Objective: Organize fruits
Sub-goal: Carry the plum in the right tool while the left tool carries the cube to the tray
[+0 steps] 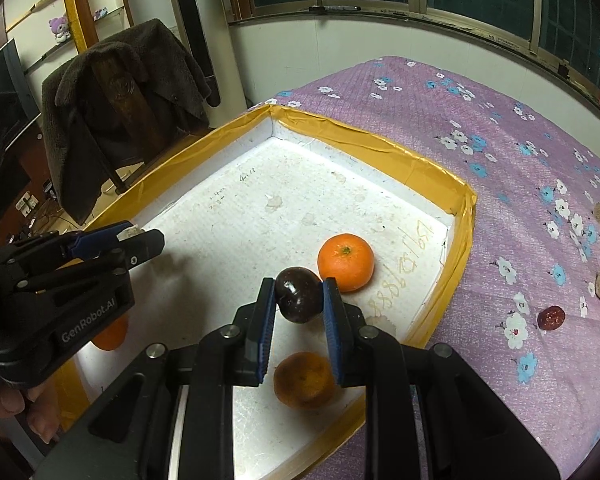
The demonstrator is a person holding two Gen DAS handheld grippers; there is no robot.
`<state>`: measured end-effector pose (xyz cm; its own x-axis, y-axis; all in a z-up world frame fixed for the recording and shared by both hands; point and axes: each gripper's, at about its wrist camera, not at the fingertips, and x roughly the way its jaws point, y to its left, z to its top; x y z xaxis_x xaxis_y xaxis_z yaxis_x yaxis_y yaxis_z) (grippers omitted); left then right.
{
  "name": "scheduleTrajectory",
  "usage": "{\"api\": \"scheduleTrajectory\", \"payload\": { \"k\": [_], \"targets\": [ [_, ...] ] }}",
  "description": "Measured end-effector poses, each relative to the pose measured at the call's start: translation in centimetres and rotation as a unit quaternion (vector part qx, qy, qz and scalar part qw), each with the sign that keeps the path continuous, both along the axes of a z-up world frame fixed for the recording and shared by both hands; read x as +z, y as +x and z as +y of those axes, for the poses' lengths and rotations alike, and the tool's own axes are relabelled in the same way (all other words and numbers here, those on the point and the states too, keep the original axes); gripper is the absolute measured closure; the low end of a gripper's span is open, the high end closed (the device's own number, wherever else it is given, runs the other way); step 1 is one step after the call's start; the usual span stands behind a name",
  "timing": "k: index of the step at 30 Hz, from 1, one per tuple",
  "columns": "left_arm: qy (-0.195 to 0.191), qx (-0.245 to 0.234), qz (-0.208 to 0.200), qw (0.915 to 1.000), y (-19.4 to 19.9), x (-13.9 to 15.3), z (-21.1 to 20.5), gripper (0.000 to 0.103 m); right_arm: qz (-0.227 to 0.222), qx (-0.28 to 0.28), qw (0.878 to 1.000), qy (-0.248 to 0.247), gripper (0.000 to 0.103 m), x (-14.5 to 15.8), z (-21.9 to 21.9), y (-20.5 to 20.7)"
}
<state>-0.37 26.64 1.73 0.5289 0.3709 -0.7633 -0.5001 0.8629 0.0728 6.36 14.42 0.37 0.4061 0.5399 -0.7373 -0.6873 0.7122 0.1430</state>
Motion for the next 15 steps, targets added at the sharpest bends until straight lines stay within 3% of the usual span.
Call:
{"api": "scheduleTrajectory", "payload": {
  "k": [15],
  "targets": [
    [-0.01,0.002,0.029,0.9995,0.5,-0.67,0.2,0.074,-0.003,0.012,1.0,-0.001,0.078,0.0,0.56,-0.59]
  ]
}}
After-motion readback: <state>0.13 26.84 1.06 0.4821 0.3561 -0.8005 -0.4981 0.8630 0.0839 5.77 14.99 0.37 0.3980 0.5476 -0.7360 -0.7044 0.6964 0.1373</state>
